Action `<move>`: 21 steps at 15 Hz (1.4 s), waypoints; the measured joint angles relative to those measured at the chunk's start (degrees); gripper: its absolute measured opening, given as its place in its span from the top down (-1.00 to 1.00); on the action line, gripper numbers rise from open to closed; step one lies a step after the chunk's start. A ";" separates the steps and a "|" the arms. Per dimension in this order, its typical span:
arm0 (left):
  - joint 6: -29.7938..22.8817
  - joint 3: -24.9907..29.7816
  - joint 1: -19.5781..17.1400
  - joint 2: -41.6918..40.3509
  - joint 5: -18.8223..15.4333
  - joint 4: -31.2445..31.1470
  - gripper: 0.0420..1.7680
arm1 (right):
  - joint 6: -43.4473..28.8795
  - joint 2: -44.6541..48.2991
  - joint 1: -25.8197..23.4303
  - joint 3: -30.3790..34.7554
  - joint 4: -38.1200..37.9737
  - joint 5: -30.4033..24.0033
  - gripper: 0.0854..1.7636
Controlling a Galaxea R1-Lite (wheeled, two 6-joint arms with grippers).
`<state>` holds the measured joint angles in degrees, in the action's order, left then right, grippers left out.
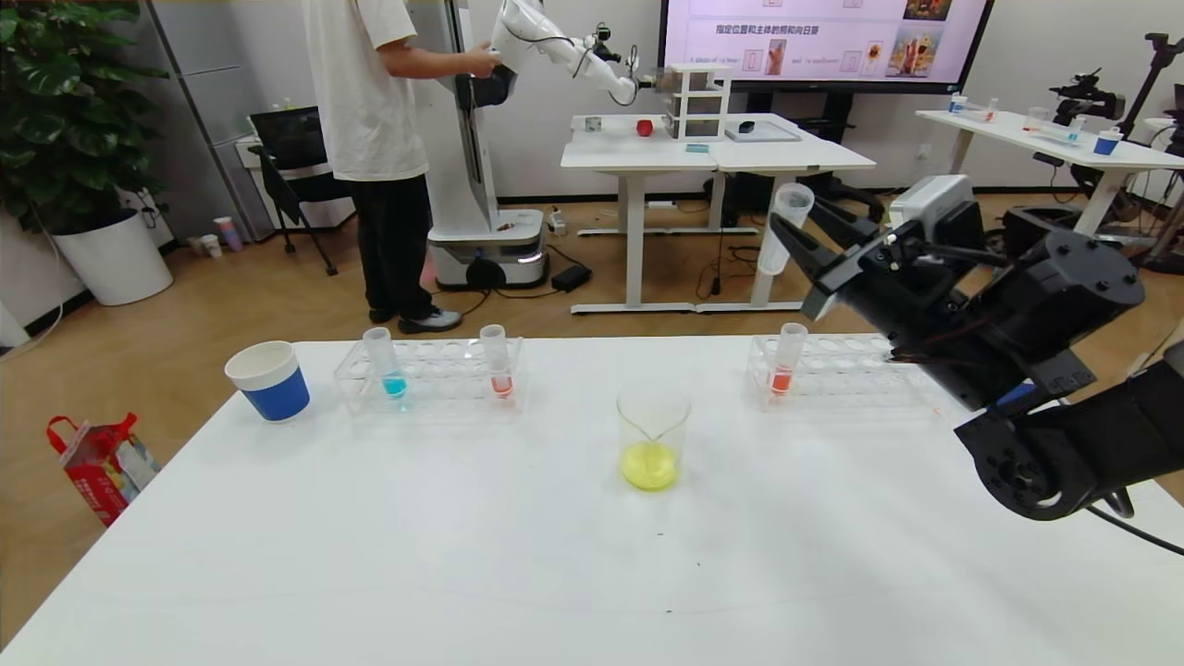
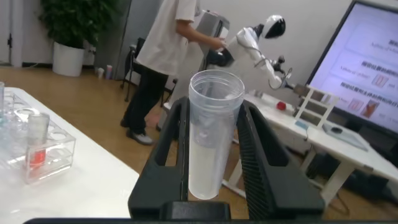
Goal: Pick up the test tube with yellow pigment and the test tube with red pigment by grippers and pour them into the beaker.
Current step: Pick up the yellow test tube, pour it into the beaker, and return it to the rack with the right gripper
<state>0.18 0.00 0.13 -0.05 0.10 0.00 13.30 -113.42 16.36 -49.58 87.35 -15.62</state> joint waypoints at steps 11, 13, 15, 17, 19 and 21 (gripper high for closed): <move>0.00 0.00 0.00 0.00 -0.02 0.00 -0.97 | -8.57 10.56 -11.02 16.34 -12.68 0.46 0.51; 0.00 0.00 0.00 0.00 -0.02 0.00 -0.97 | -8.57 10.20 -17.43 15.30 -12.68 -2.60 0.51; -0.02 0.00 0.02 0.00 -0.02 0.00 -0.97 | -8.57 8.40 -24.45 12.32 -12.52 -5.41 0.51; -0.02 0.00 0.00 0.00 -0.02 0.00 -0.97 | -8.53 5.27 -31.13 7.85 -12.52 -6.53 0.51; -0.02 0.00 -0.02 0.00 -0.02 0.00 -0.97 | -8.53 1.85 -35.95 4.27 -12.63 -6.75 0.51; 0.00 0.00 -0.02 0.00 -0.02 0.00 -0.97 | -8.53 -1.40 -39.14 1.35 -12.73 -6.75 0.51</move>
<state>0.18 0.00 0.11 -0.05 0.07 0.00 4.77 -114.82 -22.78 -48.23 74.62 -22.37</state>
